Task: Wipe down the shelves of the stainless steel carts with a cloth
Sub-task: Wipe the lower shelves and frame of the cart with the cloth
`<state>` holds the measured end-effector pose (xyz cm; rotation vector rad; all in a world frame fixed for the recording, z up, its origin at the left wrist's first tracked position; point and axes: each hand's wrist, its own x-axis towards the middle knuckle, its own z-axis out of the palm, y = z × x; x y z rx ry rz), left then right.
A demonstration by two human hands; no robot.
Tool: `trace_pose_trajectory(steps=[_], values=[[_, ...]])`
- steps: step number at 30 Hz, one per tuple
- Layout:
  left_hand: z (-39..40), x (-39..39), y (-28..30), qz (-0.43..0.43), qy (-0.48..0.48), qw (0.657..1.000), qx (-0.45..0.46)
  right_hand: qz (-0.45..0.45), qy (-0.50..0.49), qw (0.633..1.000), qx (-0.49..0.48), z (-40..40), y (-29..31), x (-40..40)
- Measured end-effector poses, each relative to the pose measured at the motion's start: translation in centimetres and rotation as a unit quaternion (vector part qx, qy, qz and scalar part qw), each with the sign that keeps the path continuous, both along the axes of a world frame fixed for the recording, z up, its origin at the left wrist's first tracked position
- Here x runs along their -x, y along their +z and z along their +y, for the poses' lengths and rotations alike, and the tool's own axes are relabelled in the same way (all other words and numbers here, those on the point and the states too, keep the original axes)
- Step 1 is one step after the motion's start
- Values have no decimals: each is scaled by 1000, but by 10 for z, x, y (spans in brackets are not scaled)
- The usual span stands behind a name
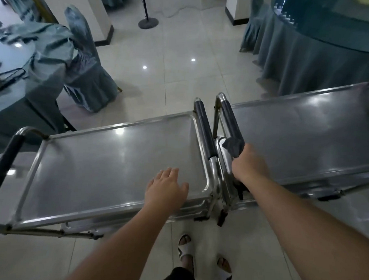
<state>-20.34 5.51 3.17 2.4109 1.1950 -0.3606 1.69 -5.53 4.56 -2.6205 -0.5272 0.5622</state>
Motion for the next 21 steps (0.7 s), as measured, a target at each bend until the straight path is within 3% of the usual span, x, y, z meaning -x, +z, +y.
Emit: trace_pose_trajectory(steps=[4,10,14,21], values=[[25,-13,-15,-1,-16,1000,6,-21,0,1000,5,27,-28,11],[74,-24,-29,-13,-36,999,13,51,39,997,52,78,-77,55],[101,-26,-35,-2,-52,998,24,-2,35,991,129,89,-91,63],[109,-35,-40,-8,-87,996,24,-19,63,987,146,81,-96,36]])
